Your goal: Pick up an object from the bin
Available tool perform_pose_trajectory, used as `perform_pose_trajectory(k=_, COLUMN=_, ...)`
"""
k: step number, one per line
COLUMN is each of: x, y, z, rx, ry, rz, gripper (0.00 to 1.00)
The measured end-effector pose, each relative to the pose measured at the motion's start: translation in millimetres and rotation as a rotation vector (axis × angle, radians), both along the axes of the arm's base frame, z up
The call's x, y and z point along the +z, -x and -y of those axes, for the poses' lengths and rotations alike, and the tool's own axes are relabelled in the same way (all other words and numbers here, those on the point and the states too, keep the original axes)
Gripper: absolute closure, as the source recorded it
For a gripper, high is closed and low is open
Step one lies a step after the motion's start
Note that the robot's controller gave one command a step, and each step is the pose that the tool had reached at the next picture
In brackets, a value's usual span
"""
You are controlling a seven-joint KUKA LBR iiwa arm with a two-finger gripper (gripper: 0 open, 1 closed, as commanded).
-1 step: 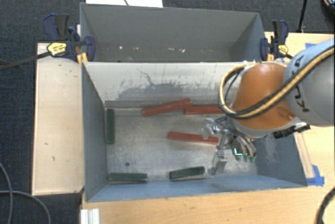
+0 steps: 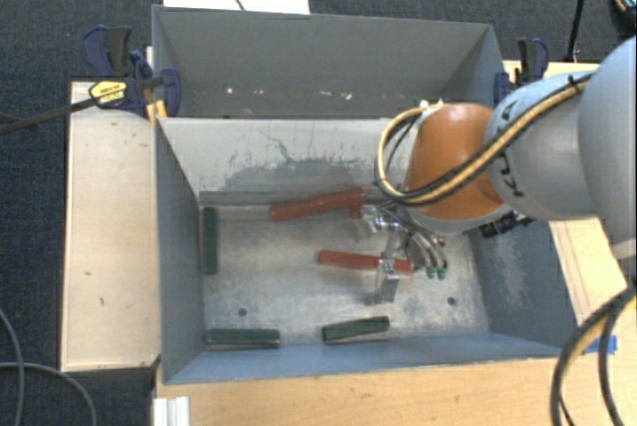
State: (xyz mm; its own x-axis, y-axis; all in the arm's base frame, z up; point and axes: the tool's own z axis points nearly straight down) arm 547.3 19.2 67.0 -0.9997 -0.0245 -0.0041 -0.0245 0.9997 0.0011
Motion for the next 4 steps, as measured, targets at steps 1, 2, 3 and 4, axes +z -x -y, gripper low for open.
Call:
perform_pose_trajectory(k=1, x=0.4, y=-0.9, z=0.2, rx=0.001, ry=0.001, rz=0.002, gripper=0.00)
perform_pose_trajectory(k=2, x=0.9, y=-2.0, z=0.3, rx=0.001, ry=0.000, rz=0.003, gripper=0.00)
perform_pose_trajectory(k=3, x=3.2, y=25.5, z=4.9, rx=-0.088, ry=0.000, rz=-0.005, gripper=0.00)
perform_pose_trajectory(k=4, x=3.4, y=25.1, z=5.0, rx=-0.087, ry=0.000, rz=-0.004, gripper=0.00)
